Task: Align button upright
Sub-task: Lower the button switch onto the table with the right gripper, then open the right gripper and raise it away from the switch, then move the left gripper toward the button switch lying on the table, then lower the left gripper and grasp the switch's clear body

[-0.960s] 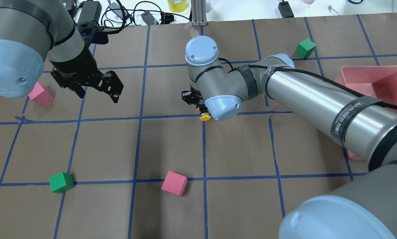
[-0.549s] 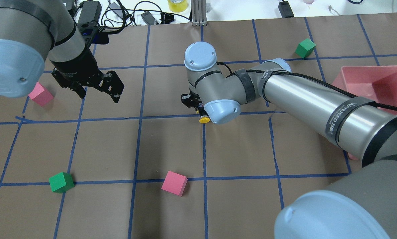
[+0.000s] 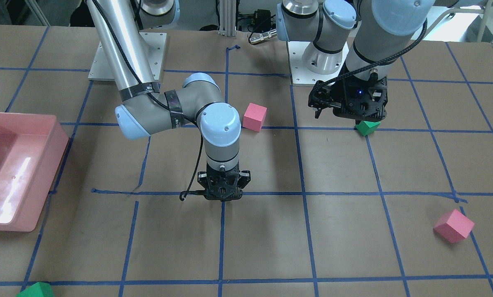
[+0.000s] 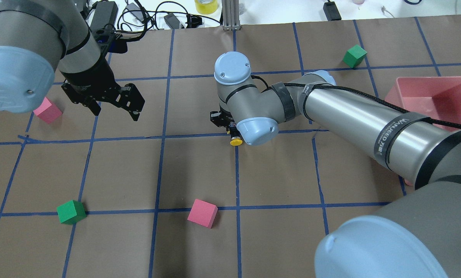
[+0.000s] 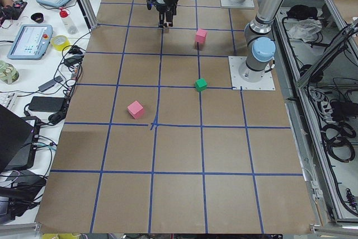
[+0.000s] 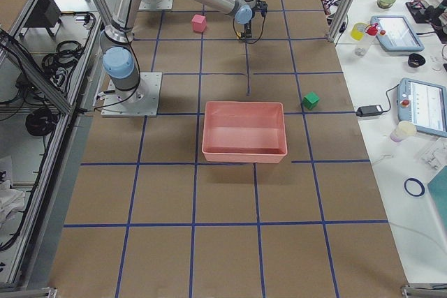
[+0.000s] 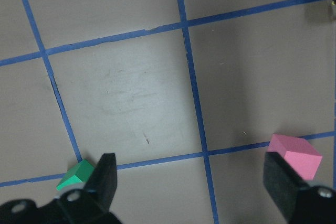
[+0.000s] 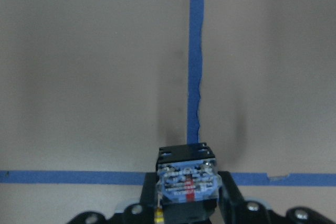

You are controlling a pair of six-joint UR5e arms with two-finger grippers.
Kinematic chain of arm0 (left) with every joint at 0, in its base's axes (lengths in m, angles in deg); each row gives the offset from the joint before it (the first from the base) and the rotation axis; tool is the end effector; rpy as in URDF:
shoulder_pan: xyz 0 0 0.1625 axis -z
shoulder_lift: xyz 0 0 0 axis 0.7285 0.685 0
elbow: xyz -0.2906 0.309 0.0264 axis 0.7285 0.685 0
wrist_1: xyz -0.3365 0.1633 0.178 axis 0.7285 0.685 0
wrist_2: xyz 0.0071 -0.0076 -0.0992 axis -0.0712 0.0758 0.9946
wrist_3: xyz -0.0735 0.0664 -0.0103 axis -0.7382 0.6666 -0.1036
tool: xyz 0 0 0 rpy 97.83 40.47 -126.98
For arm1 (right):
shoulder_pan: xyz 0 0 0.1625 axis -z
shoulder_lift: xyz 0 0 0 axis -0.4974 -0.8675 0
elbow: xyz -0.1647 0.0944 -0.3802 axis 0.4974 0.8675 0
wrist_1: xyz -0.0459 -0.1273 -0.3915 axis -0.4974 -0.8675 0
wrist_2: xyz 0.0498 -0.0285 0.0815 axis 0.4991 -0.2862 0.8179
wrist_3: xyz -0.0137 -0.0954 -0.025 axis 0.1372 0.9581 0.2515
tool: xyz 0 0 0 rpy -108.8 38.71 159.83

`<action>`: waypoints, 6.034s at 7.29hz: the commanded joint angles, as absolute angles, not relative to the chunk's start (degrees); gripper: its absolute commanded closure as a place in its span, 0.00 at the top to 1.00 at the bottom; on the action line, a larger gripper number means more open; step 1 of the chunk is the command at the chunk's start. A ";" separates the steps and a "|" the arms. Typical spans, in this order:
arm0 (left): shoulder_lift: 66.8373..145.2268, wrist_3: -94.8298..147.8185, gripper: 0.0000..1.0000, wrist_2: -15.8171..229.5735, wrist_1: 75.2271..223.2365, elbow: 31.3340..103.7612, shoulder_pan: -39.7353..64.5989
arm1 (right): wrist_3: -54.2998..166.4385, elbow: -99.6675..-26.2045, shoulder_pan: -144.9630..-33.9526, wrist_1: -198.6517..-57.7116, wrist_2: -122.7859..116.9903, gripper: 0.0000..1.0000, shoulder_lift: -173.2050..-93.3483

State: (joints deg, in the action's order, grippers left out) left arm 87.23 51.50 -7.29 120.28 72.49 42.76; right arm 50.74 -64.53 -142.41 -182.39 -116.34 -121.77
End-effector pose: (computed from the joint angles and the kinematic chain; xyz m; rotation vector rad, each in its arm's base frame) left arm -0.1247 -0.4889 0.4354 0.2673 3.0888 0.1154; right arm 0.3709 -0.5469 0.2015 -0.0200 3.1145 -0.1241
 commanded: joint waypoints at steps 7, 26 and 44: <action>86.97 51.07 1.00 -6.68 120.14 73.35 43.50 | 56.81 -62.93 -138.49 -176.90 -116.98 1.00 -131.29; 103.91 17.78 1.00 -0.79 80.35 85.39 60.45 | 73.45 -59.77 -126.33 -145.83 -116.97 1.00 -155.05; 114.39 15.40 0.00 -0.08 68.81 82.93 64.07 | 73.54 -59.94 -126.33 -145.30 -116.97 1.00 -155.05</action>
State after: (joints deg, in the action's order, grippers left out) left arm 114.56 16.92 0.01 68.12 83.65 64.07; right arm 73.49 -59.94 -126.33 -145.30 -116.97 -155.05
